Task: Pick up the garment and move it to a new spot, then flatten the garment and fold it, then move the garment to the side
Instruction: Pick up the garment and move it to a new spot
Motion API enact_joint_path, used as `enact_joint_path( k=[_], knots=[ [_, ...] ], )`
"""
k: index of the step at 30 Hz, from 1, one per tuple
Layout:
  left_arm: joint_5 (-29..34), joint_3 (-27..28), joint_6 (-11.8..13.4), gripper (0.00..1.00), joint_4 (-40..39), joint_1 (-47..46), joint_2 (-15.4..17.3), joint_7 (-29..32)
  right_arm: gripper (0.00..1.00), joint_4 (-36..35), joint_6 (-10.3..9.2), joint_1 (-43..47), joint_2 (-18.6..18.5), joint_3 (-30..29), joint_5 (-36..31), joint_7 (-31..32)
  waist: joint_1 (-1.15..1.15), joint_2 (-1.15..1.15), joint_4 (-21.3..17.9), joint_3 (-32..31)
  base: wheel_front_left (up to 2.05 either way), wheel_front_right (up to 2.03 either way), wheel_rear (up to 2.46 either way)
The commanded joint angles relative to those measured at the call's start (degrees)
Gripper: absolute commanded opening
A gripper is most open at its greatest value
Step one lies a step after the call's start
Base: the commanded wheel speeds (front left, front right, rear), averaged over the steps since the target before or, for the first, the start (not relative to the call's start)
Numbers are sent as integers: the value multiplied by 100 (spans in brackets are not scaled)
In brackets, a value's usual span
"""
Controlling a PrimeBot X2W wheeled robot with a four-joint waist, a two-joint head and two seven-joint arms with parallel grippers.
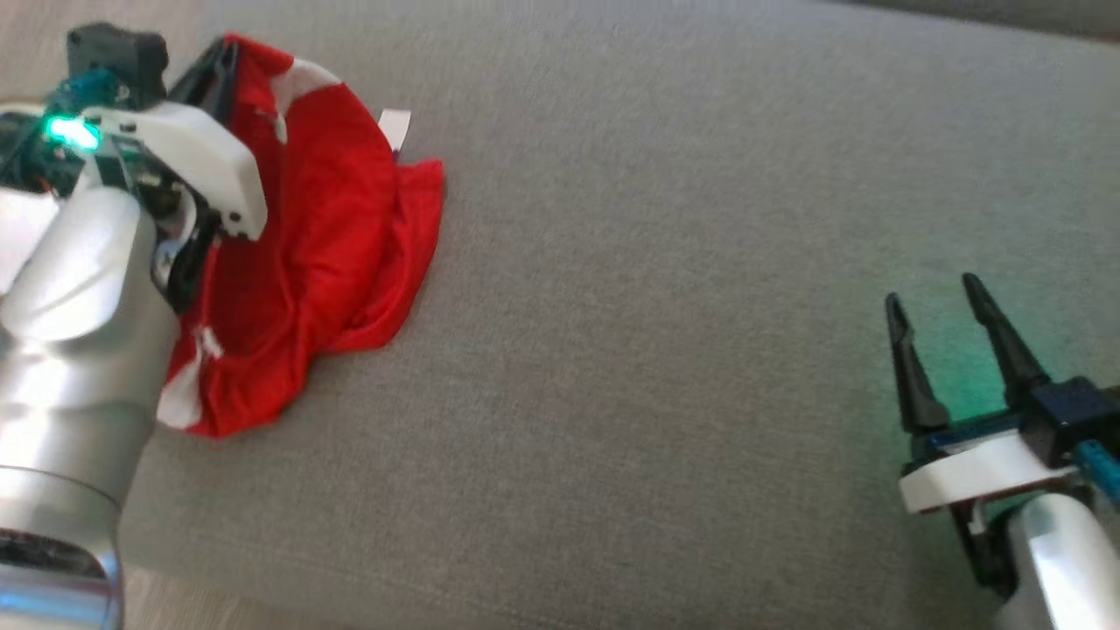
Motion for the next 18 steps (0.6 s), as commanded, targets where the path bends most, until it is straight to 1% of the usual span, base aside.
enact_joint_path(
  k=[1, 5, 9, 14, 18],
  knots=[
    [-41, 89, 10, 0, -242, -388, 355, -74, 100, -111, 43, -72, 0, 132, 28, -63, 0, 0, -227, -345, 0, 0, 0],
    [-233, -290, 10, 0, -731, -604, 584, -151, 100, -31, 43, -60, 228, 200, 28, -63, 0, 0, -550, -764, 0, 0, 0],
    [-502, -734, 10, 0, -1317, -799, 787, -93, 100, 16, 43, 6, 453, 216, 29, -63, 0, 0, -964, -1128, 0, 0, 0],
    [-854, -1159, 10, 0, -1996, -1003, 1029, 13, 100, 76, 43, 157, 643, 218, 13, -63, 0, 0, -1577, -1477, 0, 0, 0],
    [-1044, -1325, 10, 0, -2399, -1198, 1083, 138, 100, 73, 43, 190, 717, 243, -14, -63, 0, 0, -2135, -1537, 0, 0, 0]
  ],
)
